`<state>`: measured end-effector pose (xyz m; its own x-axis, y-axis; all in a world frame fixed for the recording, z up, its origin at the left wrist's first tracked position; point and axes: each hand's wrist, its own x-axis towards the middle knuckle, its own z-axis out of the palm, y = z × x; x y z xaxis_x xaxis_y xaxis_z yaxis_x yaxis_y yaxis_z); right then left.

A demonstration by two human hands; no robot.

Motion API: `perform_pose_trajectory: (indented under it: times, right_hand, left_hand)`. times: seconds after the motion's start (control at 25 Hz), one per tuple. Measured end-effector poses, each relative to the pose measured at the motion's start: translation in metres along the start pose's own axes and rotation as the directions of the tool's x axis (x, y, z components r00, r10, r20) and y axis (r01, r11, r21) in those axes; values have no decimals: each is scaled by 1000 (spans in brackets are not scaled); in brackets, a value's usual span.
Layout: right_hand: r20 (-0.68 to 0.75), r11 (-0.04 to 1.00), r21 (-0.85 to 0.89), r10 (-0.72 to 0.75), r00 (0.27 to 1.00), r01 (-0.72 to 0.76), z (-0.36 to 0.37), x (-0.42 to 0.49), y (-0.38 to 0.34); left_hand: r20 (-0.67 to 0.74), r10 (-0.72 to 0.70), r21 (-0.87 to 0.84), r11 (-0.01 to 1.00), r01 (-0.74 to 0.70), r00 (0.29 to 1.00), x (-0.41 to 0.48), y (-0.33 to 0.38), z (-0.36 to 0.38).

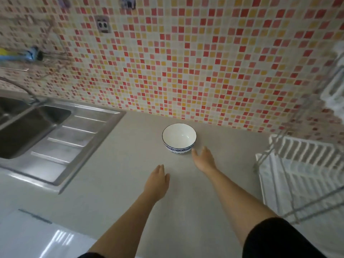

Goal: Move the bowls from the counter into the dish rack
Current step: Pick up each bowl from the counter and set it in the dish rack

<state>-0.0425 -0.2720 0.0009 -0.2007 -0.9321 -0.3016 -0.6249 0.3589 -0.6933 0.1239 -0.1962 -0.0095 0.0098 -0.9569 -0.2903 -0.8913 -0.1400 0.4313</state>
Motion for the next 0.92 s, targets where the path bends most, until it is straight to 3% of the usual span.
perform_pose_trajectory:
  times: [0.2, 0.4, 0.68, 0.8, 0.92]
  right_hand:
    - [4, 965, 232, 126, 992, -123, 31, 50, -7]
    - [44, 849, 507, 145, 988, -147, 50, 68, -18]
    - [64, 829, 537, 144, 987, -156, 51, 38, 17]
    - [52, 822, 548, 150, 987, -154, 44, 4, 40]
    - [81, 816, 560, 122, 989, -146, 40, -25, 56]
  left_hand:
    - [29, 5, 73, 997, -7, 1000, 24, -22, 38]
    - [25, -3, 121, 993, 0, 1000, 31, -29, 58]
    - [36, 19, 109, 994, -23, 999, 31, -35, 59]
    - [72, 34, -23, 999, -32, 997, 32, -38, 53]
    - [34, -3, -310, 951, 13, 999, 28, -30, 35]
